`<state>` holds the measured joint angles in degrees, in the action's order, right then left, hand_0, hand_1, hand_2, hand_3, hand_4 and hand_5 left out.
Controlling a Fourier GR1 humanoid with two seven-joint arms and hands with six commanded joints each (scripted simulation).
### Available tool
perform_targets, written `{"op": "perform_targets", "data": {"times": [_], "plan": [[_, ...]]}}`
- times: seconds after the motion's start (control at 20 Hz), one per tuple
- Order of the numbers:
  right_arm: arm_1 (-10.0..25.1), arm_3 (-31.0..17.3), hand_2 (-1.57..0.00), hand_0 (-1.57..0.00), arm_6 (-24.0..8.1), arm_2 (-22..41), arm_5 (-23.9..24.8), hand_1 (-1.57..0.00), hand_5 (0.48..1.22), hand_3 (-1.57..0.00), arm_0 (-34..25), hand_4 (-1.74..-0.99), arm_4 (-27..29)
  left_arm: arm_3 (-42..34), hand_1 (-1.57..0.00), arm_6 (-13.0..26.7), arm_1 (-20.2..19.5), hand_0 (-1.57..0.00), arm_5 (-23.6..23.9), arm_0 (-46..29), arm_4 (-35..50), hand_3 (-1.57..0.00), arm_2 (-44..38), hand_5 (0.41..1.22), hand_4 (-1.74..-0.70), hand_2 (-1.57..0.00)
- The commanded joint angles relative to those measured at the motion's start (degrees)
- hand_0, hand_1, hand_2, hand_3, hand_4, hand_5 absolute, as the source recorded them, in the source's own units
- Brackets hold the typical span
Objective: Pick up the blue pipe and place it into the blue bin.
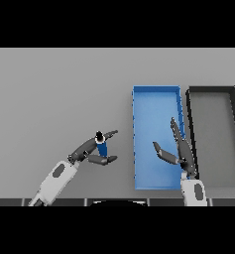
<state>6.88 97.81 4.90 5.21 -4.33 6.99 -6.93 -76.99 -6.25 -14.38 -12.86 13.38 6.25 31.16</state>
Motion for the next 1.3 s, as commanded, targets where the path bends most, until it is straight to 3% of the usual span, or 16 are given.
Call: {"op": "perform_targets", "data": {"times": [0.0,0.1,0.2,0.4,0.7,0.8,1.05,1.25], "plan": [[0.2,0.5,0.0,0.0,0.5,-0.1,-0.1,0.0,0.6,0.0,0.3,-1.261,0.1,0.9,-0.16,-0.3,1.0,-0.02,0.0,0.1,0.9,-0.26,-0.4,0.607,-1.21,-0.29],[0.3,0.0,0.0,0.0,0.1,-0.4,0.2,0.0,0.602,0.0,-0.7,-1.259,0.2,1.1,-0.59,0.0,3.1,-0.44,0.7,-0.6,2.7,-0.72,-1.1,0.828,-1.35,-0.7],[0.3,-0.3,0.0,0.0,0.8,-0.6,0.1,0.0,0.609,0.0,-0.5,-1.261,0.3,1.5,-0.94,-0.7,4.0,-0.85,2.0,-0.9,2.0,-1.0,-1.1,0.969,-1.48,-1.01],[0.7,-0.8,0.0,0.0,0.5,-0.8,-0.3,0.0,0.615,0.0,-1.1,-1.258,0.6,1.1,-1.31,-2.2,4.6,-1.28,4.0,-1.1,0.3,-1.27,-0.1,1.118,-1.63,-1.34],[0.3,-0.4,0.0,0.0,0.8,0.0,0.0,0.0,0.627,0.0,-0.6,-1.248,-0.6,-4.0,-1.5,-5.9,5.1,-1.49,5.6,-1.1,0.0,-1.42,0.8,1.194,-1.71,-1.51],[0.3,-0.6,0.0,0.0,0.9,0.2,0.0,0.0,0.629,0.0,-0.7,-1.239,-0.9,-6.9,-1.53,-5.3,5.2,-1.52,5.2,0.4,0.9,-1.43,0.9,1.204,-1.71,-1.53],[1.3,-0.5,0.0,0.0,2.1,-0.3,-0.3,0.0,0.637,0.0,-0.5,-1.216,-0.9,-13.4,-1.56,-0.5,3.9,-1.55,3.9,1.8,2.6,-1.45,1.9,1.215,-1.72,-1.56],[1.0,0.2,0.0,0.0,2.5,0.3,0.1,0.0,0.631,0.0,0.6,-1.189,-1.8,-14.5,-1.57,3.4,4.3,-1.56,3.6,3.5,3.1,-1.44,2.3,1.219,-1.73,-1.57]]}}
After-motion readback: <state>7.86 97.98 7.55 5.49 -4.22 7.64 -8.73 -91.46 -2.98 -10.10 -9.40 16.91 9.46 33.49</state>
